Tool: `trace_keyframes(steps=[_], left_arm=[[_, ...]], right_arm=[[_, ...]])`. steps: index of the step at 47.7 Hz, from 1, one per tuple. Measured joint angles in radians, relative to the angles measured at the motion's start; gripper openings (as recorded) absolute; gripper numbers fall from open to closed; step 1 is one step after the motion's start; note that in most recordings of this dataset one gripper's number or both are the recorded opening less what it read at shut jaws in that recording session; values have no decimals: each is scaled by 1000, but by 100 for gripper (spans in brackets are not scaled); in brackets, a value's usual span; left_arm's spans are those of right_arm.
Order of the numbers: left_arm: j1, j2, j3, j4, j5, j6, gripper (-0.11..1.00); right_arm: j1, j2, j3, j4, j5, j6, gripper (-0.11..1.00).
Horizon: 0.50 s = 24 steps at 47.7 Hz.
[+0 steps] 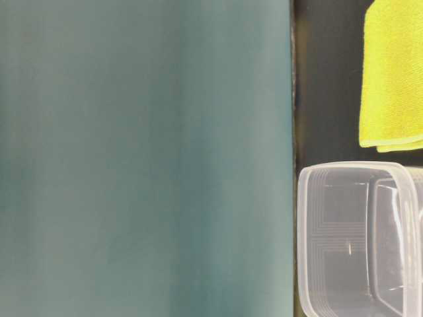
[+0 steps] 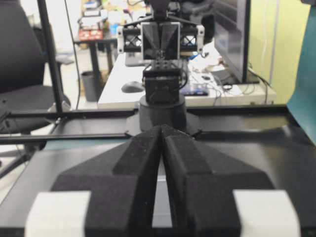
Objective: Place the yellow towel into the container with the left arm.
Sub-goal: 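Move the left gripper over the container toward the yellow towel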
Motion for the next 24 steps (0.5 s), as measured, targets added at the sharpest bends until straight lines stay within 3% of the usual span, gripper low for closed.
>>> trace_keyframes(steps=[3,9,24], left_arm=[[2,2,-6,6,11,-12,3],[29,31,-77,32,140,-37,1],[12,229,-293,34,419,-31,1]], right_arm=[[0,2,2,2,0,2,4],[0,2,2,15,34,26,-1],[-11,-34,5,17,278,81,-1]])
